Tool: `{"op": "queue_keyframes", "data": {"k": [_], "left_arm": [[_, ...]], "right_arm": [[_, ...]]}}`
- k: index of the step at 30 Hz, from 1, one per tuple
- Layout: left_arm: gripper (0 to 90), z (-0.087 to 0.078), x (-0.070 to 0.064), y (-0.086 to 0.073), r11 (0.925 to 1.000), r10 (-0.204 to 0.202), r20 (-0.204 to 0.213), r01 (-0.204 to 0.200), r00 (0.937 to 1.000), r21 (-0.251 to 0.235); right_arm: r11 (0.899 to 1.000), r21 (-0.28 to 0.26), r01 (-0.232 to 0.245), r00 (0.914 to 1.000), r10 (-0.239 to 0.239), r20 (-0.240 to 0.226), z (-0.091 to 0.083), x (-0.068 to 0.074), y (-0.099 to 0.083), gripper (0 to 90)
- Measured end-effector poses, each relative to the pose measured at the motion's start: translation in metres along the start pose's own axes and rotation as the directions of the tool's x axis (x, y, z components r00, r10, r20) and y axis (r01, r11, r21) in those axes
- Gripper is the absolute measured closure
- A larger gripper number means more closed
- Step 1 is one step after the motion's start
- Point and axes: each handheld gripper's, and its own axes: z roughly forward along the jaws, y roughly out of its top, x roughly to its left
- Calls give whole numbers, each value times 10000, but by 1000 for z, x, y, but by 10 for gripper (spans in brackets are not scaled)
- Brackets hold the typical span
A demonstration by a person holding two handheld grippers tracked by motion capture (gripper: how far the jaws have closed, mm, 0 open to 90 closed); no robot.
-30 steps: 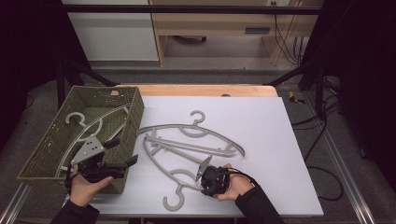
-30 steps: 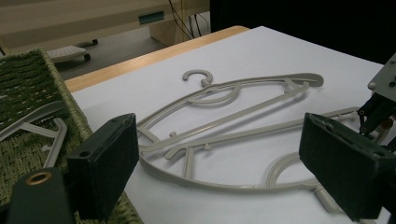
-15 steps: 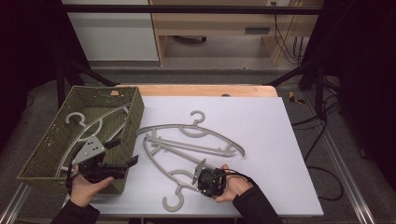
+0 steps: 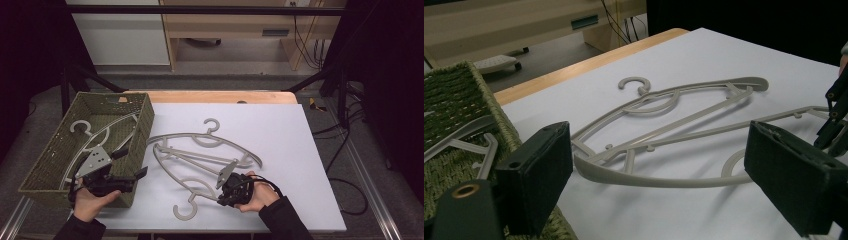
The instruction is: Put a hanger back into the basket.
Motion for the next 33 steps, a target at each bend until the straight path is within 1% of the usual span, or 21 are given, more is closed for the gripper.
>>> {"op": "queue_keyframes", "data": {"k": [2, 4, 5, 8, 9, 10, 13, 15, 19, 20, 21, 24, 25, 26, 27, 28, 29, 30, 31, 32, 33], "left_arm": [[117, -2, 1, 1, 10000, 27, 4, -27, 10000, -52], [118, -4, 1, 1, 9999, 80, 27, -80, 10000, -86], [118, -5, 1, 2, 9998, 166, 83, -165, 9998, -84], [119, -6, -1, 4, 9994, 345, 237, -346, 9991, 16], [118, -5, -3, 5, 9988, 482, 321, -485, 9983, 83], [119, -5, -4, 5, 9982, 581, 380, -586, 9976, 130], [120, -1, -13, 8, 9930, 1093, 669, -1120, 9918, 375], [120, 2, -20, 10, 9876, 1417, 901, -1470, 9858, 548], [117, 9, -35, 14, 9709, 2094, 1330, -2222, 9688, 899], [116, 11, -39, 15, 9656, 2280, 1396, -2422, 9636, 949], [116, 13, -44, 16, 9565, 2567, 1485, -2731, 9550, 1030], [117, 18, -52, 20, 9320, 3174, 1753, -3407, 9320, 1237], [120, 19, -54, 20, 9258, 3311, 1779, -3555, 9267, 1285], [123, 20, -56, 20, 9133, 3553, 1868, -3827, 9159, 1391], [126, 22, -58, 20, 8986, 3828, 1925, -4125, 9036, 1497], [132, 23, -59, 20, 8913, 3959, 1947, -4266, 8974, 1535], [138, 24, -60, 21, 8817, 4133, 1974, -4448, 8889, 1570], [150, 26, -61, 21, 8748, 4255, 2044, -4585, 8816, 1564], [159, 28, -62, 22, 8619, 4465, 2112, -4813, 8695, 1594], [175, 30, -63, 22, 8527, 4608, 2147, -4966, 8612, 1619], [187, 33, -65, 22, 8356, 4833, 2265, -5228, 8457, 1690]], "right_arm": [[9996, -243, -116, 9999, 114, -103, -7, 0, -1, 824], [9989, -475, 21, 9996, -35, -286, -14, -1, -2, 824], [9980, -629, 103, 9994, -125, -335, -18, -1, -2, 824], [9956, -931, 96, 9983, -149, -558, -30, -2, -4, 823], [9955, -937, 137, 9979, -195, -616, -33, -3, -5, 823], [9951, -986, 58, 9974, -128, -703, -38, -3, -6, 823], [9941, -1083, 117, 9959, -212, -874, -47, -3, -7, 823], [9929, -1177, 161, 9953, -272, -934, -51, -3, -9, 823], [9921, -1214, 322, 9938, -446, -1014, -57, -3, -11, 823], [9914, -1259, 357, 9934, -490, -1037, -57, -3, -11, 823], [9918, -1237, 320, 9923, -463, -1150, -58, -3, -11, 823], [9915, -1231, 422, 9897, -584, -1307, -60, -2, -11, 823], [9915, -1218, 452, 9886, -620, -1371, -60, -2, -11, 823], [9916, -1206, 476, 9877, -647, -1422, -60, -2, -11, 823], [9916, -1222, 433, 9867, -617, -1504, -60, -2, -12, 823], [9914, -1217, 490, 9839, -689, -1650, -59, -3, -12, 823], [9913, -1214, 499, 9828, -704, -1708, -59, -3, -12, 823], [9917, -1189, 487, 9821, -693, -1751, -59, -2, -12, 823], [9921, -1148, 509, 9817, -708, -1768, -58, -2, -12, 823], [9922, -1154, 482, 9802, -692, -1855, -58, -2, -12, 822], [9924, -1102, 551, 9800, -749, -1845, -58, -3, -12, 823]]}}
